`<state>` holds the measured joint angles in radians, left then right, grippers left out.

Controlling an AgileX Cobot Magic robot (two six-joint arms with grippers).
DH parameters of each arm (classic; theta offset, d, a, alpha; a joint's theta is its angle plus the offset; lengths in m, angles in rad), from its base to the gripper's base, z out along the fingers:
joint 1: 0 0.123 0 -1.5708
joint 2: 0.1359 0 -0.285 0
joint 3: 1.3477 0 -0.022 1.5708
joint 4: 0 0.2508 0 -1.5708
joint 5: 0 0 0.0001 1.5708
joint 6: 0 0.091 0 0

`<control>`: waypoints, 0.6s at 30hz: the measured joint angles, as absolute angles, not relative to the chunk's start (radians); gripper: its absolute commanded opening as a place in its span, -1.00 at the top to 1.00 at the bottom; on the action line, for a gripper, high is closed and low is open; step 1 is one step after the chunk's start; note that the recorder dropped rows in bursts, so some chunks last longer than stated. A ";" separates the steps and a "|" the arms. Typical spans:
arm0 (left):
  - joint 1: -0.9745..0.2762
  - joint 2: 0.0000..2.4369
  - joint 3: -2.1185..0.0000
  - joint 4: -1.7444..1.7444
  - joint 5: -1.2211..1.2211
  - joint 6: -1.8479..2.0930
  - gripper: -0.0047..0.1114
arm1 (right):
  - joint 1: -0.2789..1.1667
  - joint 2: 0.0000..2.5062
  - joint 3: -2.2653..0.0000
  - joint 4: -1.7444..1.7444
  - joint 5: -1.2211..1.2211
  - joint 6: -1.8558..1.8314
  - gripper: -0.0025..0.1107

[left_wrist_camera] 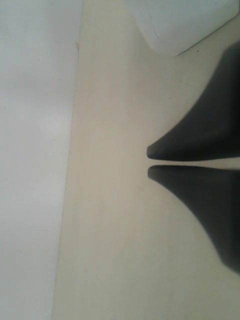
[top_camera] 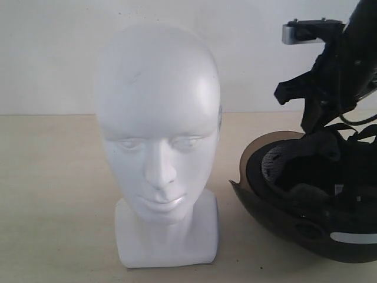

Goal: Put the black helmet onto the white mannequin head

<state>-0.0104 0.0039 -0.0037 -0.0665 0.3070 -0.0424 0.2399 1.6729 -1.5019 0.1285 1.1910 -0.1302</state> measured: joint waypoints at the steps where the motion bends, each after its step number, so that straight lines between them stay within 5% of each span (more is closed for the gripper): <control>1: -0.010 0.004 -0.004 -0.066 0.307 -0.042 0.85 | 0.259 1.677 -1.502 0.104 1.189 -0.104 0.96; 18: -0.010 0.004 -0.004 -0.066 0.307 -0.042 0.85 | 0.429 1.684 -1.300 -0.045 1.054 0.325 0.96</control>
